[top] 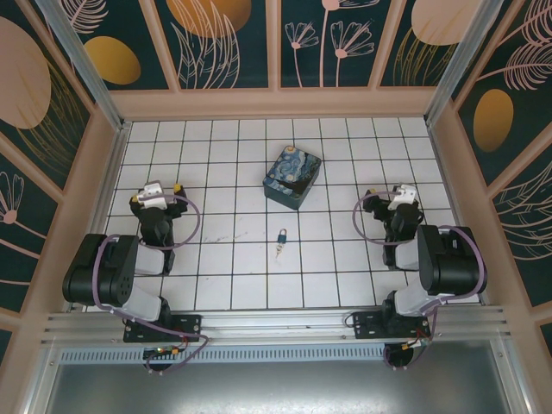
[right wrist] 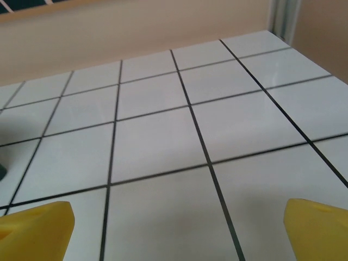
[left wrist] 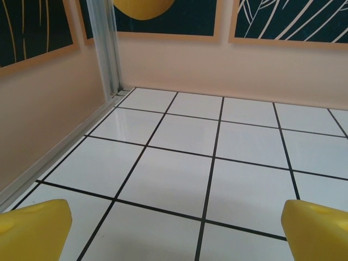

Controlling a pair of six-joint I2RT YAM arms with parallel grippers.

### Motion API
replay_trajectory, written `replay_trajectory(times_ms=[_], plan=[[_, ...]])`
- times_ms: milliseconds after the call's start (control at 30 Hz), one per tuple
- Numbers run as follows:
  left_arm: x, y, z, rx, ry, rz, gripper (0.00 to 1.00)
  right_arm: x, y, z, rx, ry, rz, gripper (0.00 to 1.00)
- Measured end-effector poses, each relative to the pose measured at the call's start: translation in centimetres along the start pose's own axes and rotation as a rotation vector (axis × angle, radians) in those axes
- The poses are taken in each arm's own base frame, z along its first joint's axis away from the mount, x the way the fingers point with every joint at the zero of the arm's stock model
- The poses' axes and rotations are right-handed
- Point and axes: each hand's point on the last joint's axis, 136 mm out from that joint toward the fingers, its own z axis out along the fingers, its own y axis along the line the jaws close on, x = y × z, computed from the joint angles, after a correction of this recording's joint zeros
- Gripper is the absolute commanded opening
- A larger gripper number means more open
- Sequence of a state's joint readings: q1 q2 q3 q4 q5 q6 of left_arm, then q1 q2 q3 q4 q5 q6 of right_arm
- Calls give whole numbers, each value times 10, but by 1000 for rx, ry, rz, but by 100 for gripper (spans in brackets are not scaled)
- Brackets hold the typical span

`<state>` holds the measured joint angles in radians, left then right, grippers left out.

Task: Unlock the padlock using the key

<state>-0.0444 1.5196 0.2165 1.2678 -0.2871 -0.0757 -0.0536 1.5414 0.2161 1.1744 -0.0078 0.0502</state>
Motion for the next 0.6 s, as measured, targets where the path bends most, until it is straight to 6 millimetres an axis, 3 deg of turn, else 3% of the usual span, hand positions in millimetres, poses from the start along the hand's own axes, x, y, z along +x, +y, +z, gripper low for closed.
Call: replay_trajectory(times_ms=[600], plan=[[-3, 0, 2, 12, -7, -12, 99, -5, 7, 2, -30, -15, -21, 99]])
